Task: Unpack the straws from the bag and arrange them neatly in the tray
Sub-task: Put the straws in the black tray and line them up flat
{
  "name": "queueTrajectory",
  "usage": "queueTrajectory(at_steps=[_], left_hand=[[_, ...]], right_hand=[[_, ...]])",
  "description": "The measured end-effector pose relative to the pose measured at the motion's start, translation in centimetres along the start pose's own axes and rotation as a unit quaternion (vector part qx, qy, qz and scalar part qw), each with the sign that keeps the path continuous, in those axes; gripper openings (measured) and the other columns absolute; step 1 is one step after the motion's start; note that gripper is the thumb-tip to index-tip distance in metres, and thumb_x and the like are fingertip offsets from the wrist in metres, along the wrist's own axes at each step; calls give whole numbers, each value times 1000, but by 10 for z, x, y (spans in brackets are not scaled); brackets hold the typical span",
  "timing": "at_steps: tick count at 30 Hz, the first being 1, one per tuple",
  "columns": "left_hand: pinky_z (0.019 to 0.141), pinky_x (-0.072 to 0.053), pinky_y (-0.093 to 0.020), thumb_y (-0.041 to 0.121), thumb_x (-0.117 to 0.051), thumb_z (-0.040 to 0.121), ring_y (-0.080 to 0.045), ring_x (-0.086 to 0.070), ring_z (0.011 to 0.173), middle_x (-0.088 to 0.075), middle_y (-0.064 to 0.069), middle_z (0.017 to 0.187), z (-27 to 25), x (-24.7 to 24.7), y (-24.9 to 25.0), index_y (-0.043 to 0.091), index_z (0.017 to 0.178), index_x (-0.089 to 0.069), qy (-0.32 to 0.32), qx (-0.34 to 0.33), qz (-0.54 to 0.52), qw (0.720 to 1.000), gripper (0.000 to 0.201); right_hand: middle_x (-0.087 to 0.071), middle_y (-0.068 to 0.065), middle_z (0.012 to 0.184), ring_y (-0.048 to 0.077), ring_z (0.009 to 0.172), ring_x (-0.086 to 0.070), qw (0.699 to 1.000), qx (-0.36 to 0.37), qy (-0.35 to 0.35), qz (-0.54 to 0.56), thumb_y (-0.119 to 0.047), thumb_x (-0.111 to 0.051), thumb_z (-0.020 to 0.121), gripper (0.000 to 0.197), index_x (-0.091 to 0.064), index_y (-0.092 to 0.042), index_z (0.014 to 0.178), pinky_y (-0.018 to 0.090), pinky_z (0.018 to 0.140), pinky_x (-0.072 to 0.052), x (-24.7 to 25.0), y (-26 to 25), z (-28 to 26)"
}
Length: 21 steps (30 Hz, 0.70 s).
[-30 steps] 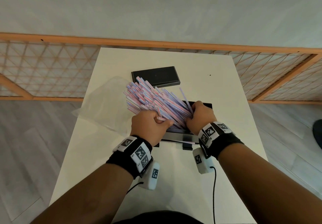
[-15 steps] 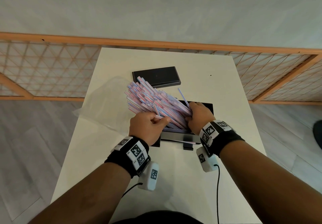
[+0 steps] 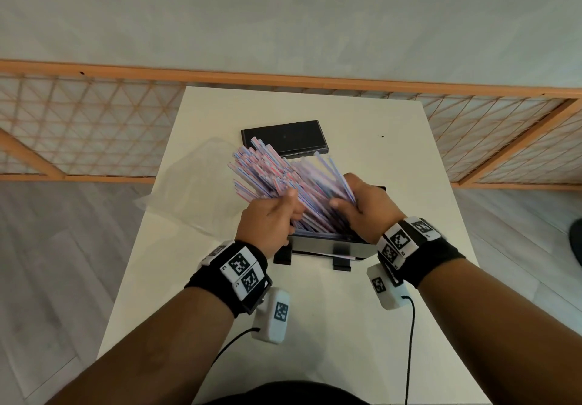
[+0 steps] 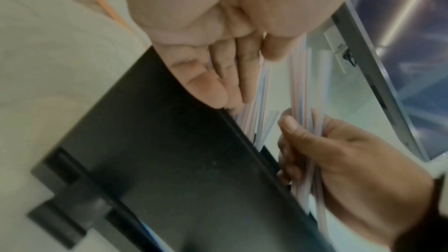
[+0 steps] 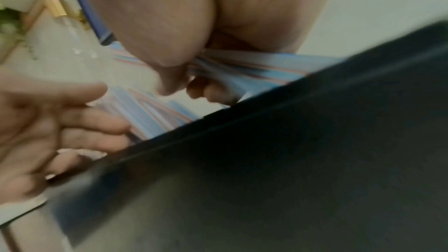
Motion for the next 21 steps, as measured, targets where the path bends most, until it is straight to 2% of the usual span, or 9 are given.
queueTrajectory(at_steps=[3,4,6,8,10,13,17,19,21], left_hand=[[54,-52,-31,66,-29,99,-18,-67,65,-78,-6,86,-1,1,8,17,91,-76,0,50,-103,993,69],[54,-52,-32,69,-26,98,-21,-68,68,-77,-8,87,-1,3,9,17,91,-76,3,58,-121,991,73],[56,-53,-34,79,-22,92,-25,-72,77,-77,-8,85,1,5,9,19,84,-76,8,61,-128,990,80],[64,-57,-41,85,-23,81,-28,-74,82,-77,-7,81,1,7,11,21,76,-75,23,38,-99,994,83],[80,-57,-46,84,-23,80,-24,-73,84,-77,-2,79,3,4,12,22,73,-73,37,6,-51,998,80],[87,-53,-43,69,-29,88,-21,-69,85,-73,-2,82,-3,-7,18,19,79,-67,18,-44,6,999,63],[74,-50,-40,31,-50,98,-23,-62,76,-67,-5,78,-4,-11,11,7,84,-62,8,-130,129,983,30],[69,-47,-39,10,-56,94,-23,-58,73,-65,-5,77,0,-9,3,6,82,-61,-13,-181,193,964,13],[69,-47,-39,6,-62,89,-24,-57,75,-65,-5,79,0,-4,-1,7,80,-64,-15,-231,242,942,9]], right_hand=[[-57,-9,73,12,67,-53,996,47,-75,-11,-38,-67,89,10,-59,-32,90,25,67,-38,-10,3,-7],[-57,-9,73,13,68,-54,993,50,-99,-29,-45,-66,88,16,-61,-31,90,25,68,-39,-15,5,-8],[-57,-6,77,18,75,-55,988,35,-132,-70,-63,-56,82,47,-65,-21,101,27,71,-43,-22,8,-7],[-53,-8,72,19,74,-53,986,21,-141,-82,-72,-43,76,63,-63,-17,100,27,70,-41,-25,9,-5],[-46,-11,67,18,69,-49,984,34,-149,-94,-78,-34,78,62,-55,-22,92,26,67,-37,-32,7,-5],[-44,-9,65,21,68,-48,976,58,-169,-125,-82,-23,81,61,-45,-25,83,29,64,-36,-45,2,-4],[-49,-4,65,23,66,-50,983,54,-141,-103,-85,-13,76,68,-43,-25,83,32,63,-40,-50,2,-3],[-52,-1,68,24,67,-51,985,47,-137,-93,-78,-19,83,60,-43,-23,84,33,62,-41,-49,1,-4],[-49,-4,67,20,66,-50,986,40,-135,-94,-67,-34,91,46,-43,-24,81,29,58,-37,-45,-2,-5]])
Point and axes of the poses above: each hand's wrist, its own z-axis towards the middle knuckle, its own x-axis out of the back of the hand, y = z × x, the point moved 1 cm from there along z, towards the middle knuckle
